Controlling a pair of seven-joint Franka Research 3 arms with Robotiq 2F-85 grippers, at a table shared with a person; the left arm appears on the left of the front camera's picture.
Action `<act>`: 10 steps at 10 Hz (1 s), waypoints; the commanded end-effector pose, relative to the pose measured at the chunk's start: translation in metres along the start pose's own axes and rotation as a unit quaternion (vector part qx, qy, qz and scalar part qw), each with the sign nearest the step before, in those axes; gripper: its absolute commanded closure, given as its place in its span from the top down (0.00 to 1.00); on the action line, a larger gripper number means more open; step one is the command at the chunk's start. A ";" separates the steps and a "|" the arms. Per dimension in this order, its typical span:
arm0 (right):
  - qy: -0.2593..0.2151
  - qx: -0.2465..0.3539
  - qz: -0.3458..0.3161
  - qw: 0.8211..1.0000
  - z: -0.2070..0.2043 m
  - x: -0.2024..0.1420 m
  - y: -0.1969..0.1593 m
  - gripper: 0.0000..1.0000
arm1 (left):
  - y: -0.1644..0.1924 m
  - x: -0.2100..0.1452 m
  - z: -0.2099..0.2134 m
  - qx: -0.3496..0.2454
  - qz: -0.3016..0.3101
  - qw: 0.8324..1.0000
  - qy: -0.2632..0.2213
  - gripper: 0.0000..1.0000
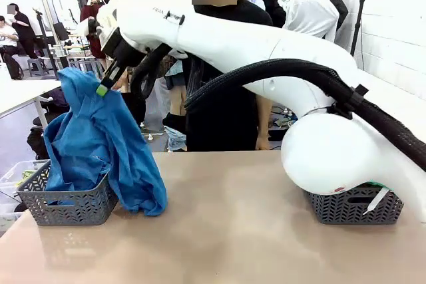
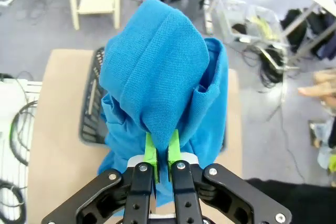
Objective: Sort the tops and bottoms.
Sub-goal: Sort the clothes according to human instructions.
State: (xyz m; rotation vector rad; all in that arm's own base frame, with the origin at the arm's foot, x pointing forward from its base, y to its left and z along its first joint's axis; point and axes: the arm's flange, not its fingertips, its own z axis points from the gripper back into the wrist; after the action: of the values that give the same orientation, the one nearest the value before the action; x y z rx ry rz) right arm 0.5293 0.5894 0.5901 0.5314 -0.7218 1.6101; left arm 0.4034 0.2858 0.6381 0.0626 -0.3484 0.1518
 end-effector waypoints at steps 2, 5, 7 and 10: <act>0.020 0.081 -0.015 0.996 -0.129 0.161 -0.230 0.00 | 0.000 -0.003 0.001 0.009 0.003 1.000 0.002 0.81; 0.094 0.059 -0.025 0.994 -0.154 0.172 -0.262 0.00 | 0.000 -0.003 0.001 0.009 0.003 1.000 0.002 0.81; 0.046 0.074 -0.023 0.996 -0.050 -0.035 0.009 0.00 | 0.000 -0.003 0.001 0.009 0.003 1.000 0.002 0.81; 0.046 0.074 -0.023 0.996 -0.050 -0.035 0.009 0.00 | 0.000 -0.003 0.001 0.009 0.003 1.000 0.002 0.81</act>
State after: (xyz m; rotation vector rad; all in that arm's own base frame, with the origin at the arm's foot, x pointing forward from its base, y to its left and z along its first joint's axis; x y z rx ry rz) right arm 0.5285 0.5995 0.5279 0.5530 -0.5100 1.6457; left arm 0.4034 0.2859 0.6380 0.0625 -0.3483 0.1519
